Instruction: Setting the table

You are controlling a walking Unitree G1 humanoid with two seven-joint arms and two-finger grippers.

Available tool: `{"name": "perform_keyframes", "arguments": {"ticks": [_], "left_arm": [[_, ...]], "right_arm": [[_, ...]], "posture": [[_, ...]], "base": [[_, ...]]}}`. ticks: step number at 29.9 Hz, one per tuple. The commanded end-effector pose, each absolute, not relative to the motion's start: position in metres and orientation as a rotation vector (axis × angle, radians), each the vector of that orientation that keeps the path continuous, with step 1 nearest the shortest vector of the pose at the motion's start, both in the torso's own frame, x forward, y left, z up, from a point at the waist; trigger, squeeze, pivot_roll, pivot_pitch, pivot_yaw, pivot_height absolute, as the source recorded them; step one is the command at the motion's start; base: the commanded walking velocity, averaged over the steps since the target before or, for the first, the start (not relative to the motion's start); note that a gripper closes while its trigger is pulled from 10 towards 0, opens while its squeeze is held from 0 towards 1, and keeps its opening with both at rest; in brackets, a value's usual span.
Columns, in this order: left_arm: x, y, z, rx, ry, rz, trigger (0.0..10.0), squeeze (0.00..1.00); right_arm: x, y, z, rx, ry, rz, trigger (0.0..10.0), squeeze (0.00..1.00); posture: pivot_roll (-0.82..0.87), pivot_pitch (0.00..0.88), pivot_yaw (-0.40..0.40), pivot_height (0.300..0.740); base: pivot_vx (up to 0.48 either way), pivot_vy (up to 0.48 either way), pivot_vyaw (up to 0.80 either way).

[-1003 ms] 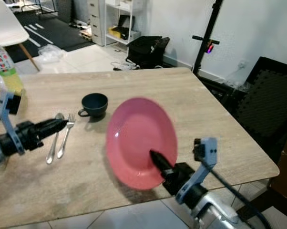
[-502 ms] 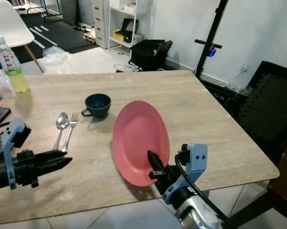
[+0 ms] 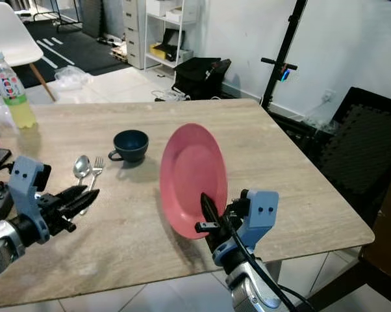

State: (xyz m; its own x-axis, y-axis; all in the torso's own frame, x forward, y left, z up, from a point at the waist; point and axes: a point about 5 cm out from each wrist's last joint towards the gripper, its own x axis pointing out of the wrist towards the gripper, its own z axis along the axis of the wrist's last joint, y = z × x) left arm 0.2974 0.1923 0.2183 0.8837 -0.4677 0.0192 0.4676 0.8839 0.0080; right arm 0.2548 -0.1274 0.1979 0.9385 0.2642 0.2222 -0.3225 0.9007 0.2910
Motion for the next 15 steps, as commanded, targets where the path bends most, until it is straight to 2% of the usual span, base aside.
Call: {"name": "perform_keyframes", "arguments": {"ticks": [1,2,9,15], "left_arm": [[0.302,0.187,0.216,0.026,-0.025,-0.465,10.0,0.00],[0.304,0.185,0.218,0.024,-0.036,-0.464,10.0,0.00],[0.310,0.177,0.220,0.019,-0.045,-0.454,10.0,0.00],[0.313,0.171,0.218,0.028,-0.046,-0.459,10.0,0.00]], "right_arm": [[0.256,-0.127,0.200,0.335,-0.193,0.296,10.0,0.00],[0.256,-0.127,0.199,0.337,-0.191,0.293,10.0,0.00],[0.258,-0.129,0.199,0.333,-0.202,0.264,10.0,0.00],[0.257,-0.132,0.197,0.330,-0.200,0.239,10.0,0.00]], "posture": [[0.07,0.077,0.001,0.740],[0.07,0.077,0.001,0.740],[0.05,0.082,0.017,0.740],[0.05,0.082,0.017,0.740]], "base": [[0.398,-0.266,-0.80],[0.390,-0.274,-0.80],[0.398,-0.263,0.00],[0.387,-0.280,-0.80]]}}
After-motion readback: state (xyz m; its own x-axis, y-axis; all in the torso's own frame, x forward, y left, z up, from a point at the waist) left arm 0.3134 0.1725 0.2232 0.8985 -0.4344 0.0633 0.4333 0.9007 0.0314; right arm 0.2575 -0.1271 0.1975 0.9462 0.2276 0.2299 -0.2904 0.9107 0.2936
